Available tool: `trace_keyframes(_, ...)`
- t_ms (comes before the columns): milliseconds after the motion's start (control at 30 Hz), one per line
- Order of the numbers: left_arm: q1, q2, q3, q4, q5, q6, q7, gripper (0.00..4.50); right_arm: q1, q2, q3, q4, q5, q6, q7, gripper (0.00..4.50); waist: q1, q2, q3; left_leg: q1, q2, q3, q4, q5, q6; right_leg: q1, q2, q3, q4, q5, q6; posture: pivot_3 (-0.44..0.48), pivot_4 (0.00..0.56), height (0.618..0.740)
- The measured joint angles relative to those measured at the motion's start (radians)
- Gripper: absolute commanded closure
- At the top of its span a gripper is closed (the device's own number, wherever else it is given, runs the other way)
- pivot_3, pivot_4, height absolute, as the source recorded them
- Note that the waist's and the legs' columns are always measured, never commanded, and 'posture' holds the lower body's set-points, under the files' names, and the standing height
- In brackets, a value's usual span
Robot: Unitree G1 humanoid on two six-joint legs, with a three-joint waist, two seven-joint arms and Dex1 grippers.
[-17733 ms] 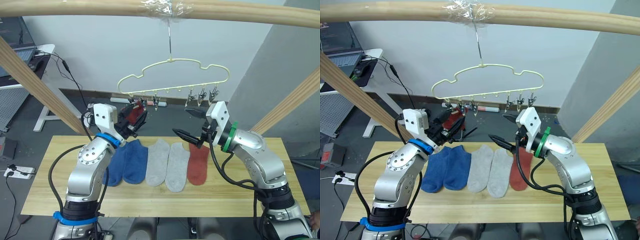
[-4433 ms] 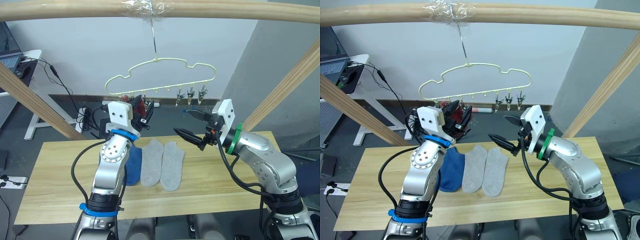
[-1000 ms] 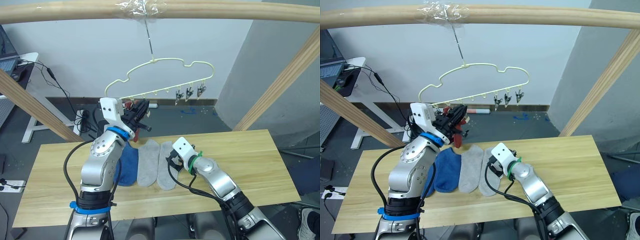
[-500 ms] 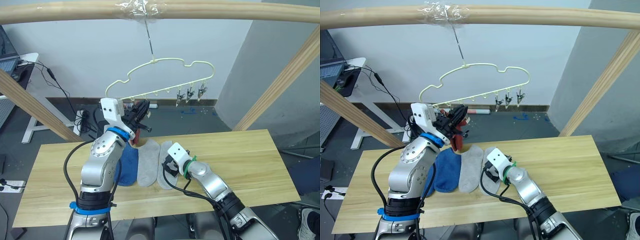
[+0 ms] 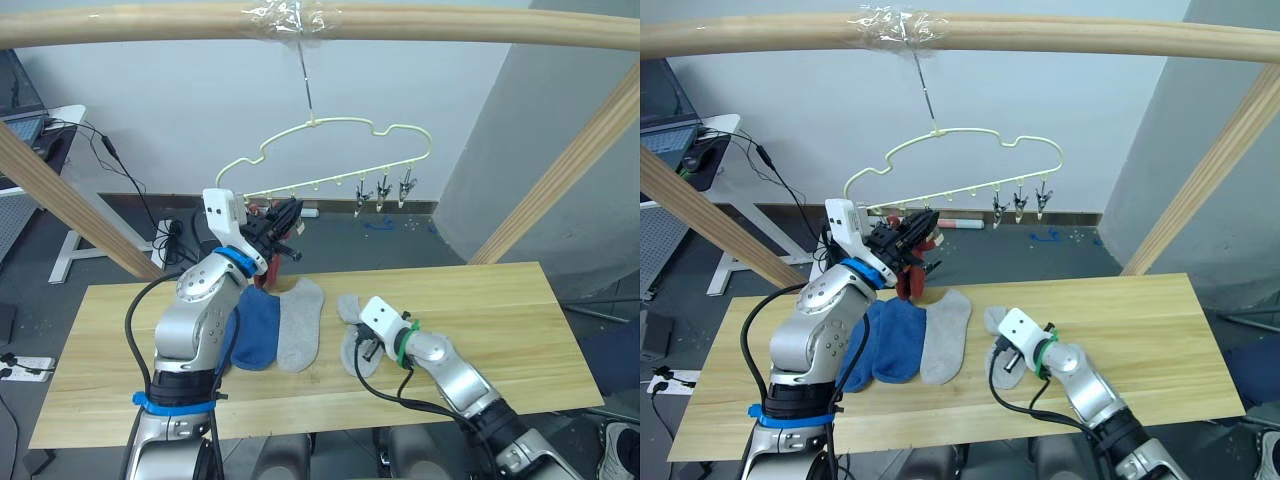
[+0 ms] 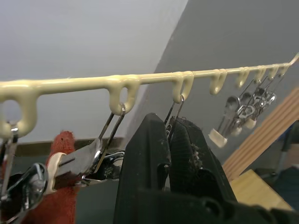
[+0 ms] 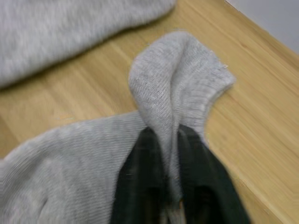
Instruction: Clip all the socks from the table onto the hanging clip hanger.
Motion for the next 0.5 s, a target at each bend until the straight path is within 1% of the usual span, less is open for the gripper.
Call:
trace_keyframes(67, -0.044, -0.003, 0.047, 0.029, -0.096, 0.107, 0.001, 4.44, 0.01, -0.043, -0.009, -0.019, -0.013, -0.029, 0.009, 4.46, 0.001, 0.0, 0.0, 0.0, 0.0, 0.0, 0.0, 0.0, 0.0, 0.0, 0.0, 0.0, 0.0, 0.0, 0.0, 0.093, 0.232, 0.74)
trace_keyframes(100, -0.08, -0.005, 0.087, 0.059, -0.175, 0.196, 0.009, 4.44, 0.017, -0.068, -0.017, -0.043, -0.021, -0.056, 0.01, 4.46, 0.001, 0.0, 0.0, 0.0, 0.0, 0.0, 0.0, 0.0, 0.0, 0.0, 0.0, 0.0, 0.0, 0.0, 0.0, 0.093, 0.232, 0.74)
trace_keyframes(267, -0.194, -0.019, 0.253, 0.177, -0.448, 0.472, 0.104, 4.44, 0.011, -0.112, -0.046, -0.175, -0.08, -0.176, -0.022, 4.46, -0.01, 0.0, 0.0, 0.0, 0.001, 0.0, 0.0, 0.001, -0.001, -0.001, 0.0, 0.0, 0.0, 0.0, 0.0, 0.076, 0.231, 0.74)
trace_keyframes(333, -0.218, -0.017, 0.307, 0.217, -0.533, 0.549, 0.145, 4.44, 0.006, -0.112, -0.051, -0.217, -0.107, -0.225, -0.037, 4.46, -0.012, 0.0, 0.0, -0.001, 0.001, 0.0, 0.0, 0.001, -0.001, -0.001, 0.0, 0.0, -0.001, 0.0, 0.0, 0.072, 0.232, 0.74)
trace_keyframes(433, -0.231, -0.017, 0.345, 0.244, -0.609, 0.613, 0.189, 4.44, 0.005, -0.106, -0.05, -0.251, -0.146, -0.272, -0.06, 4.46, -0.012, 0.0, 0.0, -0.001, 0.001, -0.001, 0.0, 0.001, -0.001, -0.001, 0.0, 0.0, -0.002, 0.0, 0.0, 0.069, 0.234, 0.74)
trace_keyframes(500, -0.235, -0.024, 0.362, 0.25, -0.649, 0.635, 0.227, 4.44, -0.005, -0.079, -0.049, -0.265, -0.168, -0.286, -0.078, 4.46, -0.013, 0.0, 0.0, -0.001, 0.001, -0.001, 0.0, 0.001, -0.002, -0.001, 0.0, 0.0, -0.002, 0.0, 0.0, 0.069, 0.234, 0.74)
